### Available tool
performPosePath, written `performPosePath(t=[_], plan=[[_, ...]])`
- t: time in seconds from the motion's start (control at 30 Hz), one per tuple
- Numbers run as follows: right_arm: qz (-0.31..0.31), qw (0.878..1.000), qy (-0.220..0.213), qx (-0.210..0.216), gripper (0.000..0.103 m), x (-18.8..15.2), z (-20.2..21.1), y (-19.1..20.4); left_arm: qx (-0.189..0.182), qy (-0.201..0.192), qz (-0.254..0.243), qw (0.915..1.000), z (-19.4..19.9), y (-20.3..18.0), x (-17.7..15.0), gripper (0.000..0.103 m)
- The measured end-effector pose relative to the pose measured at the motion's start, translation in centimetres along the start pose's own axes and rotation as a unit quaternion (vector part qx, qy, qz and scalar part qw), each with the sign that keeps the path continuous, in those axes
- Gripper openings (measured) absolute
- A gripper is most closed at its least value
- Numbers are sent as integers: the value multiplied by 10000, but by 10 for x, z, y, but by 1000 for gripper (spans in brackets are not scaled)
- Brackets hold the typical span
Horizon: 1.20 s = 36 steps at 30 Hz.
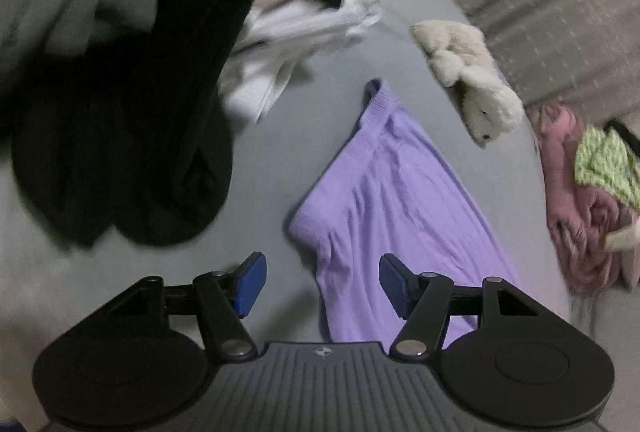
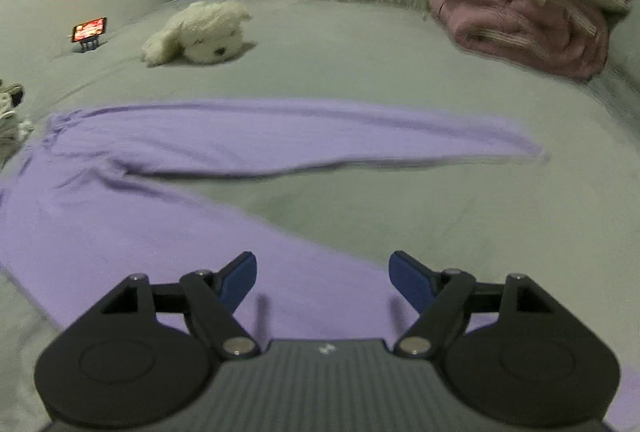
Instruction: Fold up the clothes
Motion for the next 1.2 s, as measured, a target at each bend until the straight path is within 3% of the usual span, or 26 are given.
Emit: performPosePath(t=[0.07, 0.23, 0.33, 0.4, 0.43, 0.47, 0.57, 0.7, 0.87, 1.1, 1.2], plan=[[117, 9998, -33, 143, 74, 1, 3, 11, 222, -153, 160, 9995, -4, 0, -2, 61], [693, 9958, -367, 472, 75, 8, 25, 41, -91, -112, 429, 9990, -16, -8, -3, 61], [763, 9944, -380, 629, 75, 11, 27, 49, -2, -155, 490, 9987, -25, -15, -3, 60], [855, 9937, -360, 622, 75, 11, 26, 53, 137, -308, 499, 9982, -26, -18, -3, 44], [887, 9935, -349, 618, 75, 10, 26, 55, 237, -388, 442, 9980, -27, -19, -3, 24], [880, 9935, -339, 636, 74, 10, 26, 54, 354, -432, 323, 9979, -28, -21, -3, 16], [819, 9934, -300, 744, 71, 11, 22, 53, 515, -553, 277, 9968, -24, -19, -4, 8], [881, 9919, -192, 891, 70, 10, 20, 58, 770, -949, 127, 9924, -8, -16, -5, 7], [1153, 9865, 37, 1166, 70, 3, 15, 72, 867, -1049, 4, 9907, -4, -11, -2, 7], [2252, 9566, 325, 1818, 70, -17, 12, 114, 896, -983, 19, 9911, -5, -12, -4, 7], [2589, 9471, 492, 1833, 63, -26, 6, 127, 836, -1031, -7, 9912, 0, -13, -5, 7]])
Point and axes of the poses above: each gripper's, at about its wrist camera, not at the fingertips, and z roughly against the way its jaws point, y to its left, x to its top, the point moved 1 cm from there along -z, roughly the way its jaws point, and after that the axes turned 12 degrees about x, right-handed, at the moved point
